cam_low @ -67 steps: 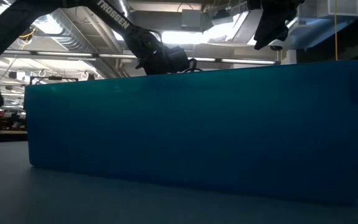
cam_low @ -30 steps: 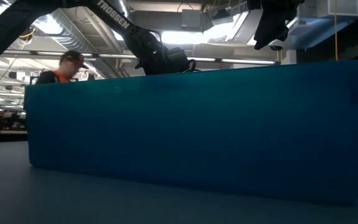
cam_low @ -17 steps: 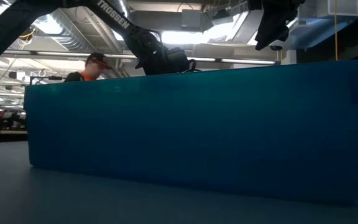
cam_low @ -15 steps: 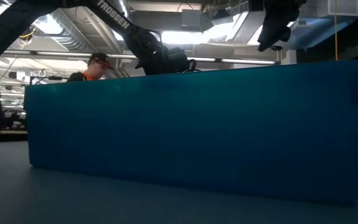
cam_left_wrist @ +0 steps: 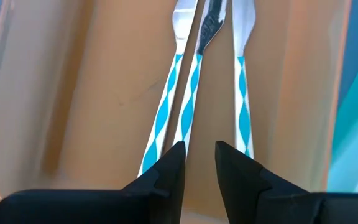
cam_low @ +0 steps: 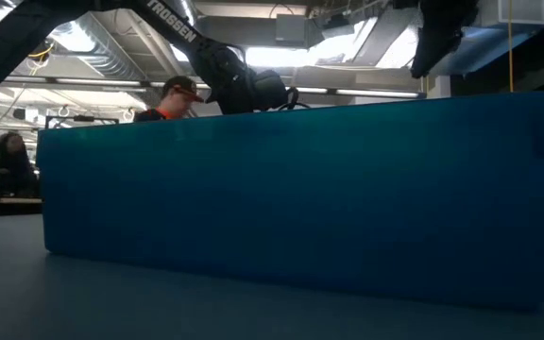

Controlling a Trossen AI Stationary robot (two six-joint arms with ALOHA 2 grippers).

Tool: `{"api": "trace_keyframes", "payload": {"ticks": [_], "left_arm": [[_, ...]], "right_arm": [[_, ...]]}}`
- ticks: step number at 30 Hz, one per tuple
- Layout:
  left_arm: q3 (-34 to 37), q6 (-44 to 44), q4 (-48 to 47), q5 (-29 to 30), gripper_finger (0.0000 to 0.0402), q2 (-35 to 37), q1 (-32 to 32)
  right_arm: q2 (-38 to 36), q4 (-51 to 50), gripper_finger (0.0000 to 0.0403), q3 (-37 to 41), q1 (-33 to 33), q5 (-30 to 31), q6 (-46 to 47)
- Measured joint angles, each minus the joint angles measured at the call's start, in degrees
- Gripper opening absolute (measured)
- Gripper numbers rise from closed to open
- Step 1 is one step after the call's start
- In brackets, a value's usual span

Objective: Sort silverware by color (type)
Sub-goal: Put the golden knife into the blue bin

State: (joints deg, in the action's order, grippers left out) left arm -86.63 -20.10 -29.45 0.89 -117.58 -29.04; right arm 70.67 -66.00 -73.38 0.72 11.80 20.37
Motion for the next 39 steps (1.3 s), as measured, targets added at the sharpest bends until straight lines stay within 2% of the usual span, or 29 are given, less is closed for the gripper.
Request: {"api": "trace_keyframes", "payload": {"ticks": [6, 12, 15, 19, 29, 36, 39], "left_arm": [[-3.86, -0.01, -1.47, -0.01, 0.0082, 0.0, 0.93], [-11.33, -0.93, -8.6, -0.18, 0.0082, 0.02, 2.37], [-15.72, -2.5, -15.33, -0.36, 0.0082, 0.0, 3.39], [-19.05, -3.04, -20.14, -2.54, 0.0082, 1.31, 5.33], [-19.21, -2.43, -29.88, -3.61, 0.0082, 12.89, 11.02], [-18.88, 4.55, -37.9, -3.42, 0.0082, 23.3, 15.76], [-15.12, 7.94, -36.93, -2.89, 0.0082, 29.5, 18.05]], "right_arm": [[-0.12, -3.02, 0.0163, 0.0, 0.78, 0.63, 0.3], [-0.77, -4.65, 0.0163, 0.17, -0.12, 2.68, 0.33], [-2.25, -1.96, 0.0163, 3.12, -1.16, 2.26, -1.19], [-5.02, 2.98, 0.0163, 10.17, -4.95, -1.32, -2.8], [-5.36, 21.93, 0.0163, 26.64, -16.42, -12.26, -10.24], [-4.75, 30.9, 0.0163, 33.99, -19.13, -12.55, -10.24], [-4.76, 33.59, 0.0163, 35.75, -19.15, -12.43, -10.25]]}}
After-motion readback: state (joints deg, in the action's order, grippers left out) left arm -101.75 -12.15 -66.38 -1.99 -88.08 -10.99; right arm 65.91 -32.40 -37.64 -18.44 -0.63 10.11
